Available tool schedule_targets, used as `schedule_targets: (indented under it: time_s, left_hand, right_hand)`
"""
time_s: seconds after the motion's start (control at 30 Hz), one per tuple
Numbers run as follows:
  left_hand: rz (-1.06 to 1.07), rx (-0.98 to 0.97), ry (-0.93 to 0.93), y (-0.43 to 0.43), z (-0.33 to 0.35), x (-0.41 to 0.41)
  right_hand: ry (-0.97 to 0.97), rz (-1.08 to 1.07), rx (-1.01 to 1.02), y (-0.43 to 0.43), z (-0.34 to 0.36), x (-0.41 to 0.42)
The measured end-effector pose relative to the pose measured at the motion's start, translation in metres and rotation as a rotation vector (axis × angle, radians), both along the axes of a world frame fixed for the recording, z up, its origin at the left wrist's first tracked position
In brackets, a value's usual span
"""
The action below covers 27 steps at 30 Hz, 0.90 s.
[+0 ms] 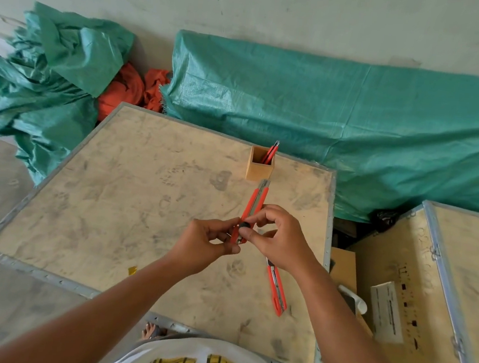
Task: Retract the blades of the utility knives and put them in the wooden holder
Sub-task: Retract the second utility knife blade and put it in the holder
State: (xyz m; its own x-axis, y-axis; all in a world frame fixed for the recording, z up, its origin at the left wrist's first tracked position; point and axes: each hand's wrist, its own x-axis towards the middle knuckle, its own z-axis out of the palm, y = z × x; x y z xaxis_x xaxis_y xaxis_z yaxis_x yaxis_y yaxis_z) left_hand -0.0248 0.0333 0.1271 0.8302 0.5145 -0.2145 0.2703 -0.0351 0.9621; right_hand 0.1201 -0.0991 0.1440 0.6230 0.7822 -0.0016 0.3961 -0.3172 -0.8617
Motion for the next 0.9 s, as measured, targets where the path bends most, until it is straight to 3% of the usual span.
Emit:
schedule_targets:
  time_s: [0.37,0.47,0.7,0.9]
  left_hand:
    - [-0.07,0.066,-0.003,0.015,0.002,0.017]
    - [-0.074,0.069,-0.003,0.021,0.0,0.029]
    - [-0.094,0.118,0.036,0.049,-0.006,0.093]
    - [-0.005,0.182,0.026,0.088,-0.019,0.175]
  right_hand:
    - [-0.047,-0.117,0.027,0.01,-0.006,0.003]
    - [0.059,-0.142,0.051,0.013,-0.005,0.016]
    - [0.109,-0.253,0.07,0.044,-0.009,0.089]
    - [0.01,-0.282,0.079,0.09,-0.009,0.167]
